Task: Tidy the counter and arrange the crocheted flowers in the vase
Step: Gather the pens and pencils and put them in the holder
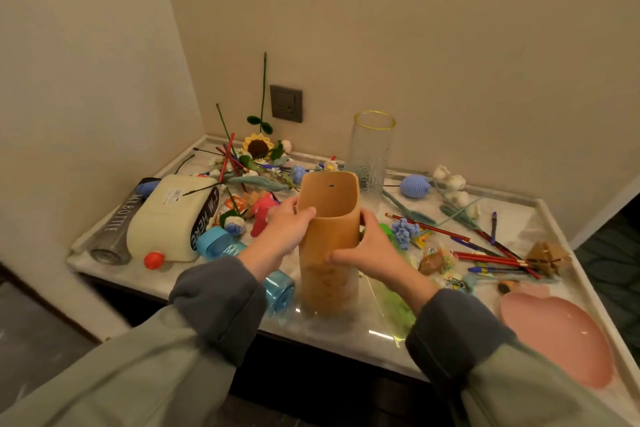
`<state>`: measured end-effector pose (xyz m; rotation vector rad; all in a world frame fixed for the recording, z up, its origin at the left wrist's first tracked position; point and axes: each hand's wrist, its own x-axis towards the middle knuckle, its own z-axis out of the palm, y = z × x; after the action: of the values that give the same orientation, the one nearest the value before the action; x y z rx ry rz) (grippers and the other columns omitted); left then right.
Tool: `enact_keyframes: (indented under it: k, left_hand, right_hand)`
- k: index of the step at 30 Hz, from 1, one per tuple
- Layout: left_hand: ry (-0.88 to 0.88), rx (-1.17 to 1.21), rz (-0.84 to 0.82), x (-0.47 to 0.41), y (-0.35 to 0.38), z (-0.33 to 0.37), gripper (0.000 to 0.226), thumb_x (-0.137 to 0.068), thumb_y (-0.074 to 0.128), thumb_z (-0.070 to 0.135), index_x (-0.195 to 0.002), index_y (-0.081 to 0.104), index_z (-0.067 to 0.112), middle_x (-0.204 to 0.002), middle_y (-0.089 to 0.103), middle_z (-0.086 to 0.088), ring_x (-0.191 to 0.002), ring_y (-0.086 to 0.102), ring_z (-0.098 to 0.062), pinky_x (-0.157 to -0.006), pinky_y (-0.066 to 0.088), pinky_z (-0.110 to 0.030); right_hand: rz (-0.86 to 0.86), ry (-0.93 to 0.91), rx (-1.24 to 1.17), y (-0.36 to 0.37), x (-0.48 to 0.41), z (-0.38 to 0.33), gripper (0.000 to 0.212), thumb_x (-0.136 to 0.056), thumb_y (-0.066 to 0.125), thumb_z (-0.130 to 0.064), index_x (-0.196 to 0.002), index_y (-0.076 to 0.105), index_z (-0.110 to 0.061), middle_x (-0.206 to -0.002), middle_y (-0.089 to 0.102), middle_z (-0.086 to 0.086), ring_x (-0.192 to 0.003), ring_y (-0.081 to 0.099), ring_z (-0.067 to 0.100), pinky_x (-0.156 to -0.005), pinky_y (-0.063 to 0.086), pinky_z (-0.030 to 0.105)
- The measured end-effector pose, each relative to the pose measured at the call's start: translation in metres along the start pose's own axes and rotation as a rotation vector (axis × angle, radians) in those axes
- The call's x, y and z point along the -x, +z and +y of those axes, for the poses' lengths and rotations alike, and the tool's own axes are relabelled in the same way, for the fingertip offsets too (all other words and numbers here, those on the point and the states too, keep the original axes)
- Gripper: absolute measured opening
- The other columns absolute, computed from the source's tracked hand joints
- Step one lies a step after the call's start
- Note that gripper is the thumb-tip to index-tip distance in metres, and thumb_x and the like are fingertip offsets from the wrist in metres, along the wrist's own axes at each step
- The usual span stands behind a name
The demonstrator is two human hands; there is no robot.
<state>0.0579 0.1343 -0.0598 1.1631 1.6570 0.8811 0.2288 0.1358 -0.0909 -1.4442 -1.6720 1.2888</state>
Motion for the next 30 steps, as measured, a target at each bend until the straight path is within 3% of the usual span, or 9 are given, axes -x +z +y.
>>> enact_keyframes:
  k: [7, 11, 14, 18, 23, 26, 30]
  left_hand:
    - [0.134, -0.024, 0.060, 0.020, -0.006, -0.014, 0.060, -0.090, 0.060, 0.014, -0.140, 0.032, 0.031, -0.137, 0.037, -0.004, -0.116, 0.047, -0.020, -0.098, 0.048, -0.046]
    - [0.175, -0.014, 0.067, 0.023, -0.008, -0.020, 0.060, -0.091, 0.059, 0.014, -0.141, 0.031, 0.033, -0.141, 0.036, -0.003, -0.120, 0.045, -0.018, -0.103, 0.043, -0.043]
    - [0.203, -0.020, 0.081, 0.023, -0.010, -0.020, 0.058, -0.093, 0.057, 0.017, -0.142, 0.031, 0.033, -0.141, 0.039, -0.001, -0.117, 0.045, -0.013, -0.098, 0.044, -0.034]
    - [0.214, -0.016, 0.095, 0.022, -0.011, -0.017, 0.057, -0.094, 0.056, 0.019, -0.143, 0.031, 0.031, -0.140, 0.041, -0.002, -0.122, 0.047, -0.017, -0.102, 0.046, -0.042]
    - [0.218, -0.016, 0.125, 0.020, -0.011, -0.010, 0.056, -0.094, 0.056, 0.019, -0.143, 0.030, 0.030, -0.141, 0.042, -0.003, -0.125, 0.046, -0.019, -0.104, 0.044, -0.045]
    - [0.213, 0.001, 0.120, 0.019, -0.011, -0.009, 0.056, -0.094, 0.056, 0.018, -0.143, 0.030, 0.029, -0.141, 0.042, -0.002, -0.126, 0.045, -0.019, -0.104, 0.044, -0.045]
    - [0.211, 0.025, 0.125, 0.017, -0.014, -0.012, 0.049, -0.095, 0.056, 0.022, -0.140, 0.037, 0.023, -0.135, 0.050, 0.000, -0.116, 0.048, -0.012, -0.095, 0.046, -0.031]
  right_hand:
    - [-0.045, -0.091, 0.095, 0.007, -0.001, 0.008, 0.105, -0.057, 0.089, -0.026, -0.128, 0.015, -0.049, -0.117, 0.039, -0.028, -0.109, 0.049, 0.005, -0.076, 0.050, 0.020]
    - [-0.046, -0.112, 0.116, 0.015, -0.007, 0.011, 0.109, -0.057, 0.089, -0.023, -0.123, 0.008, -0.055, -0.116, 0.036, -0.033, -0.110, 0.045, 0.002, -0.079, 0.045, 0.017]
    - [-0.065, -0.116, 0.138, 0.016, -0.014, 0.012, 0.110, -0.058, 0.088, -0.022, -0.125, 0.006, -0.054, -0.116, 0.036, -0.031, -0.114, 0.043, 0.004, -0.083, 0.043, 0.021]
    - [-0.061, -0.115, 0.224, 0.020, -0.018, 0.016, 0.105, -0.063, 0.086, -0.026, -0.133, 0.011, -0.049, -0.122, 0.040, -0.020, -0.114, 0.046, 0.009, -0.083, 0.047, 0.026]
    - [-0.011, -0.142, 0.280, 0.024, -0.018, 0.014, 0.098, -0.069, 0.076, -0.034, -0.138, 0.009, -0.050, -0.121, 0.042, -0.019, -0.103, 0.049, 0.007, -0.079, 0.050, 0.026]
    - [-0.034, -0.177, 0.203, 0.023, -0.018, 0.005, 0.098, -0.069, 0.076, -0.028, -0.137, 0.008, -0.049, -0.130, 0.040, -0.015, -0.113, 0.048, 0.009, -0.089, 0.051, 0.031]
    - [0.078, -0.290, 0.054, 0.018, -0.016, -0.023, 0.094, -0.070, 0.071, -0.025, -0.140, 0.012, -0.047, -0.138, 0.036, -0.012, -0.127, 0.042, 0.011, -0.104, 0.045, 0.040]
